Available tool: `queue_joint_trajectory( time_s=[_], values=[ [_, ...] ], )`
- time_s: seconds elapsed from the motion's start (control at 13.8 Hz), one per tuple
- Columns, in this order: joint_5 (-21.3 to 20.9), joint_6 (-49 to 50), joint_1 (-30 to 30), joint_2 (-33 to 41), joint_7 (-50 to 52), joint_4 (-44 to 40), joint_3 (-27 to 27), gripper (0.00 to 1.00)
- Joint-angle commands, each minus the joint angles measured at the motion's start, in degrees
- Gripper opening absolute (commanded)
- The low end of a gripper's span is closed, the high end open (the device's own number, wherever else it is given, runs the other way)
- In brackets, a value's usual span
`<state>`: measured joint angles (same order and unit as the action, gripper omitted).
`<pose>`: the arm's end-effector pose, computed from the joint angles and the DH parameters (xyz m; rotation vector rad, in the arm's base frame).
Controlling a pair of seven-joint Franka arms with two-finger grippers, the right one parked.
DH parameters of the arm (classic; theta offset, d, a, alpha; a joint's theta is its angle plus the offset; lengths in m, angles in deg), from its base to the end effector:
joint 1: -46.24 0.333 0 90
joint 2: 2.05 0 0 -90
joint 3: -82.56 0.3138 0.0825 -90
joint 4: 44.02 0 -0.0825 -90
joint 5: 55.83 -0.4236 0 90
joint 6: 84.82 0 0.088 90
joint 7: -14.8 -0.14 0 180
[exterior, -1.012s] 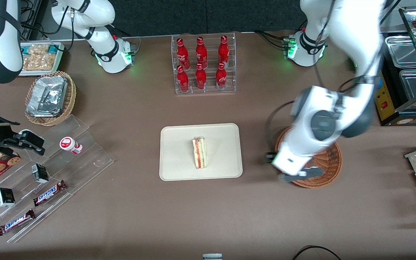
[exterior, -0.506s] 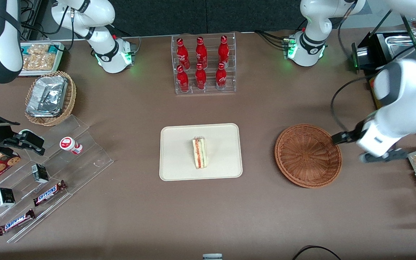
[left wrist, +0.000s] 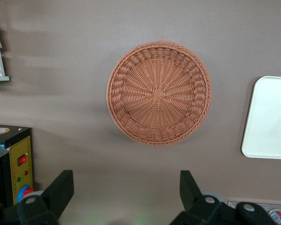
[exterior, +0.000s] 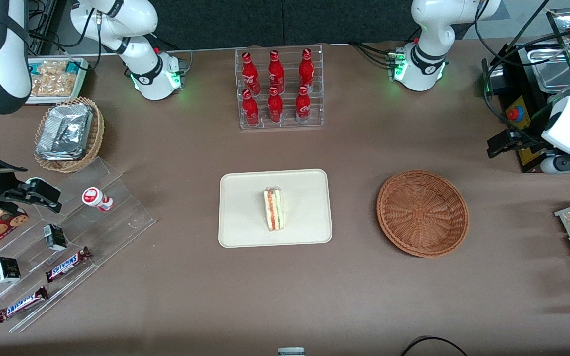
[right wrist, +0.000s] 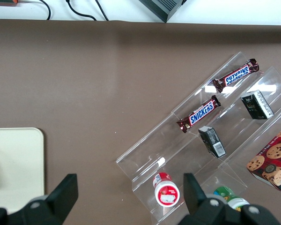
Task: Place sandwich from basket to tray
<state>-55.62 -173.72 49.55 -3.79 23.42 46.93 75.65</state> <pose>0.5963 -0.0372 0.5613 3.1366 0.1375 -0.1042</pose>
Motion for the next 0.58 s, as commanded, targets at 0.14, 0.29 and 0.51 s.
queue_joint_trajectory(
  time_s=[0.14,0.29,0.51],
  values=[
    [0.40,1.88,0.11,1.21,-4.49,-1.56,-0.03,1.00],
    [-0.30,1.88,0.11,2.26,-4.50,-1.47,-0.03,1.00],
    [-0.39,1.88,0.11,2.18,-4.50,-1.47,-0.03,1.00]
  ],
)
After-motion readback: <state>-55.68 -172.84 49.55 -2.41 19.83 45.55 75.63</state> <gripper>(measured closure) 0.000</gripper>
